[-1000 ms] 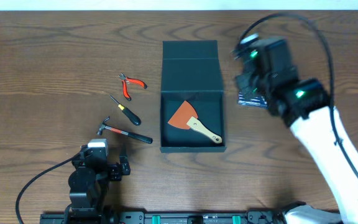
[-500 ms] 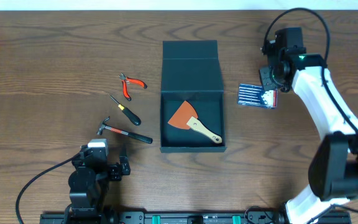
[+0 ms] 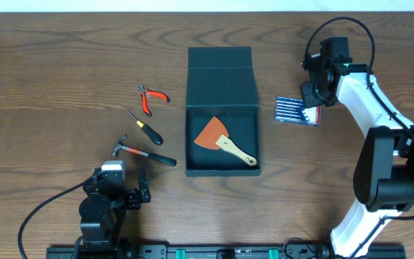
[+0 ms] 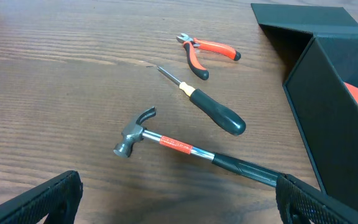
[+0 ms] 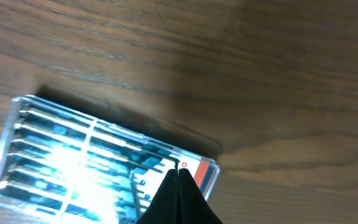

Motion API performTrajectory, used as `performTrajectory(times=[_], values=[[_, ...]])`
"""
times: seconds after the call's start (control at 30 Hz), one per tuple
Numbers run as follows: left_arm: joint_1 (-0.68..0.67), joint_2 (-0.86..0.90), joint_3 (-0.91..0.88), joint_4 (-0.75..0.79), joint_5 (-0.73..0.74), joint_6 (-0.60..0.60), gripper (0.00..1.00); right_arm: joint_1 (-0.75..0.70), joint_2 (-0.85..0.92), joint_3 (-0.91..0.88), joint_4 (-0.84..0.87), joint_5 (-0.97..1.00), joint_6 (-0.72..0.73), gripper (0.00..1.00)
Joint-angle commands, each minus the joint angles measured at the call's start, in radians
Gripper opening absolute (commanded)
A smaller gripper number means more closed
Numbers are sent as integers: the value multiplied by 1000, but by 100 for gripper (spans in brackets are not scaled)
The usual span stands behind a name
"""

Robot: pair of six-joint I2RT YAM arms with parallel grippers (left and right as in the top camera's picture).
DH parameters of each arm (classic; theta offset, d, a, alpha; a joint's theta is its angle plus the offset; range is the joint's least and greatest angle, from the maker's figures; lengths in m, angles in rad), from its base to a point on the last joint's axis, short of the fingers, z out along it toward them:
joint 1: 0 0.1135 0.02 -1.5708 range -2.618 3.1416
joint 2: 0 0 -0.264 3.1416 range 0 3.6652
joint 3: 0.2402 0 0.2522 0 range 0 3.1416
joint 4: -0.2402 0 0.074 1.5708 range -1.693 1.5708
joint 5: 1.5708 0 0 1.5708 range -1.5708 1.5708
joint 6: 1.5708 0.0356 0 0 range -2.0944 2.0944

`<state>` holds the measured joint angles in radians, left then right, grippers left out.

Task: Pack container
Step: 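Lower the right gripper onto the blue screwdriver set case and grasp it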

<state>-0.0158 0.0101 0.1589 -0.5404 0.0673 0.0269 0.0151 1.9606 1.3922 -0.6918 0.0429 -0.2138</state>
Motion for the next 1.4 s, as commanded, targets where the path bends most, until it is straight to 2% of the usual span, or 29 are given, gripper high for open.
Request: performTrajectory(times=[0.0,0.93,1.37], values=[[-1,-6,-13,3,-8,6,98,-21,39,2,2,-25,-20,1],[-1,-6,-13,3,-8,6,99,-36,106,2,78,-25,-27,1],[-1,-6,-13,3,-8,6,99,-17,106,2,-179,-25,23,1]])
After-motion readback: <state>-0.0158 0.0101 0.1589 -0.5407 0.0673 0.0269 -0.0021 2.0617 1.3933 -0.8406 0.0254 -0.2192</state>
